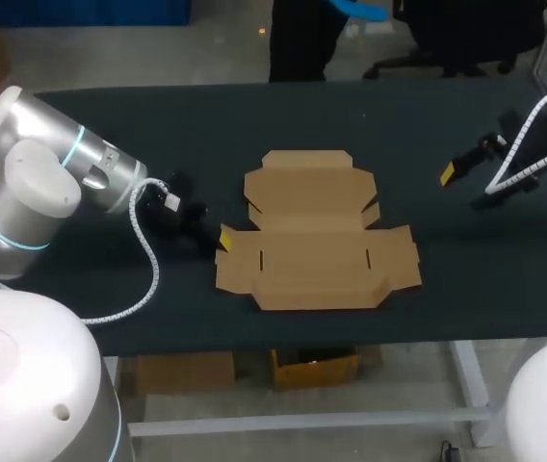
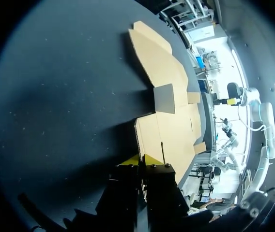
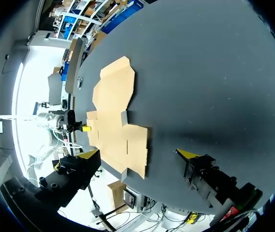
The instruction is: Assemble the packaging by folding the flat box into shape, placing the metal phone stand inside, and closing the box properly
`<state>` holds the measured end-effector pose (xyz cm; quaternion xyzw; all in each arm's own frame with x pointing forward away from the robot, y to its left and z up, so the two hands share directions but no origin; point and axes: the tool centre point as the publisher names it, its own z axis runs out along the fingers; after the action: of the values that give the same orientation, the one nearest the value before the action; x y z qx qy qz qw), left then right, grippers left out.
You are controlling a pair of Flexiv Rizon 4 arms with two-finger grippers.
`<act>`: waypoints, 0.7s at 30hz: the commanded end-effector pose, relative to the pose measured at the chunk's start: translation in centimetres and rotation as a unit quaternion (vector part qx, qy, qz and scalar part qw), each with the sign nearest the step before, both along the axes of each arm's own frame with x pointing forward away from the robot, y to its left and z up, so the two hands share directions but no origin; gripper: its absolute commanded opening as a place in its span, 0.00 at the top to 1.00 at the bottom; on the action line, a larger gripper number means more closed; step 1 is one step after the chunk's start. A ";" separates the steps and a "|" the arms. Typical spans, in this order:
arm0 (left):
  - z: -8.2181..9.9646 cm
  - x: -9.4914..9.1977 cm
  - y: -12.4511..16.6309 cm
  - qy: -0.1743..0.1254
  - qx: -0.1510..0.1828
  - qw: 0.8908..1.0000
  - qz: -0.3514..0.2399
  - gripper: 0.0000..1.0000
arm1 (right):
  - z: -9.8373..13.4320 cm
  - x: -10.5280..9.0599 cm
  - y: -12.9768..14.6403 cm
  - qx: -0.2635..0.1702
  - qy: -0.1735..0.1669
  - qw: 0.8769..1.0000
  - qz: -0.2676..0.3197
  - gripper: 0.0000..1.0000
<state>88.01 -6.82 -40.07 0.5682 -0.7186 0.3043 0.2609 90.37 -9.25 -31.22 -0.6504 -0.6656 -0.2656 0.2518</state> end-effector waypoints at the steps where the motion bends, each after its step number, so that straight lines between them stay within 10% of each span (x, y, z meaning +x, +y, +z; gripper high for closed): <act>1: -0.1 -0.1 0.1 0.000 0.000 1.000 0.005 1.00 | 0.0 0.1 -0.1 0.002 0.001 1.000 0.001 0.00; 15: -0.2 -0.2 0.5 -0.003 -0.003 1.000 0.014 1.00 | -0.1 0.1 -0.1 0.002 0.002 1.000 0.001 0.00; 18: -0.1 -0.3 0.6 -0.005 -0.001 1.000 0.015 0.00 | -0.1 0.2 -0.1 0.003 0.001 1.000 0.001 0.00; 21: 0.2 -0.3 0.6 -0.008 0.000 1.000 0.016 0.00 | -0.1 0.2 0.0 0.003 0.002 1.000 0.002 0.00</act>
<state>88.04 -6.26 -40.22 0.5757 -0.7124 0.3109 0.2535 90.48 -9.18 -31.30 -0.6502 -0.6654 -0.2660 0.2526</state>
